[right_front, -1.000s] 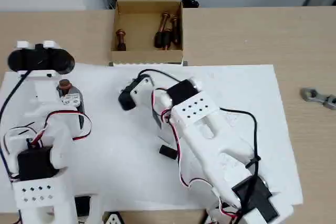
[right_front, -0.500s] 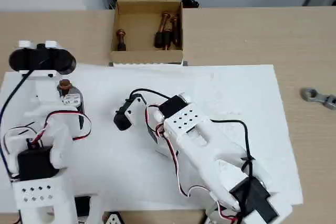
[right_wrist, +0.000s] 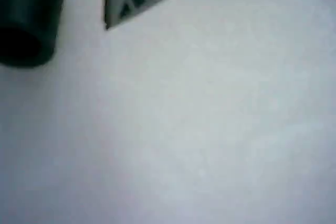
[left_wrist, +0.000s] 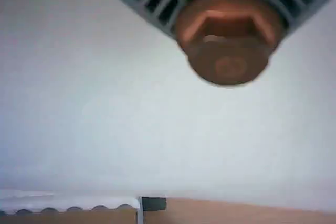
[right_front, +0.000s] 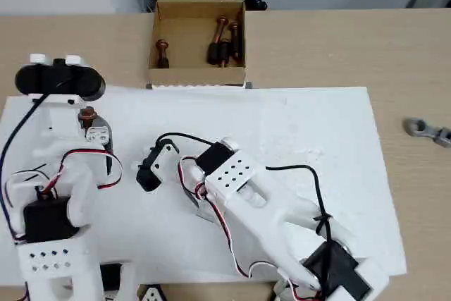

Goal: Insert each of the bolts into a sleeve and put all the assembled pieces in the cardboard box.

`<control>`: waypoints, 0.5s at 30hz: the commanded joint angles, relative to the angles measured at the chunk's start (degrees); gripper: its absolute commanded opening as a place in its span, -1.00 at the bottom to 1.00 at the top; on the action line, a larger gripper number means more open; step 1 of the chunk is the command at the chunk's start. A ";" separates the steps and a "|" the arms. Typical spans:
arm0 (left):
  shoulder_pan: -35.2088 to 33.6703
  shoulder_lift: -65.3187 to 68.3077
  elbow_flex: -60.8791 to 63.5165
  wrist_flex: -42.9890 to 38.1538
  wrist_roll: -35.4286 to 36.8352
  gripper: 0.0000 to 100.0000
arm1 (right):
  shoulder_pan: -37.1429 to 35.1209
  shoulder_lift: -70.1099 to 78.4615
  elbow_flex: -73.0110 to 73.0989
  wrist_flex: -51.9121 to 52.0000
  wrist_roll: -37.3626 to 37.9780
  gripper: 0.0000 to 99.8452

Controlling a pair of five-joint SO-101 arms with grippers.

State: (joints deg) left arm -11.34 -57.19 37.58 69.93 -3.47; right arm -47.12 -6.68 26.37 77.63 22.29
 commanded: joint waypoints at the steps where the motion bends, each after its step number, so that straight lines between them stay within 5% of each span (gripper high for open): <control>1: 0.09 -0.44 -0.57 -1.14 -0.26 -0.99 | 0.84 -0.84 0.97 -0.57 -0.88 -0.60; 15: 0.09 -0.44 -0.57 -1.05 -0.26 -0.99 | 0.92 -0.75 10.29 -11.03 -0.79 -0.60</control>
State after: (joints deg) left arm -11.34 -57.19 37.58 69.93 -3.56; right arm -46.95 -6.77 35.60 69.63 22.02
